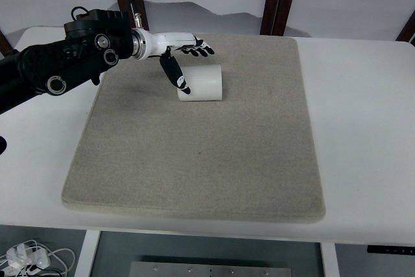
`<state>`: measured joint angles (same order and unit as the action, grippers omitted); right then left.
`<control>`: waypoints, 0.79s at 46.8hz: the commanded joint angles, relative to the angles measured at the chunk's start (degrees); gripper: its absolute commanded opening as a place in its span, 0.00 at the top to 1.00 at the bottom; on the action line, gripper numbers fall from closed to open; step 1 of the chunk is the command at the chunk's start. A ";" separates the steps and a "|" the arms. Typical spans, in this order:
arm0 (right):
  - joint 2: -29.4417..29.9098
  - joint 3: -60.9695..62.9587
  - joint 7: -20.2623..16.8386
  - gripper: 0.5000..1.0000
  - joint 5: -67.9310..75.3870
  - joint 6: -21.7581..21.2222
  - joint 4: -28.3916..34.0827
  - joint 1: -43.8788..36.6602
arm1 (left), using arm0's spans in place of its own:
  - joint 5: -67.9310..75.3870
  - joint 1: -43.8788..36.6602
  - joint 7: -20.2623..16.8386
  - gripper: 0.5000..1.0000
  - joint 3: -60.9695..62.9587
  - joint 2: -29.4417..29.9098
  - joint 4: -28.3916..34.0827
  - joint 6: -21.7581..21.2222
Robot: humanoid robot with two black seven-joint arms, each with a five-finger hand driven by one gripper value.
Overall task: Flip white cup upright
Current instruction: 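Lower the left hand and wrap its fingers around the mug's body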
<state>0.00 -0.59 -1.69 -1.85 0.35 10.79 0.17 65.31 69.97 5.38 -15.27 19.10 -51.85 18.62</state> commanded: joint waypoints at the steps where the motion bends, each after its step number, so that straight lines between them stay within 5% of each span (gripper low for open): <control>1: 0.00 -0.02 -0.07 0.10 0.00 0.00 -0.07 0.00 | -0.01 -0.10 -0.02 0.02 0.06 -0.90 0.96 0.01; 37: 0.00 0.06 0.02 0.10 0.00 0.00 0.02 0.00 | -0.01 0.26 -0.54 0.02 3.22 -6.61 5.89 0.01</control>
<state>0.00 -0.60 -1.68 -1.85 0.35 10.80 0.18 65.39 70.15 4.99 -12.45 12.84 -46.21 18.81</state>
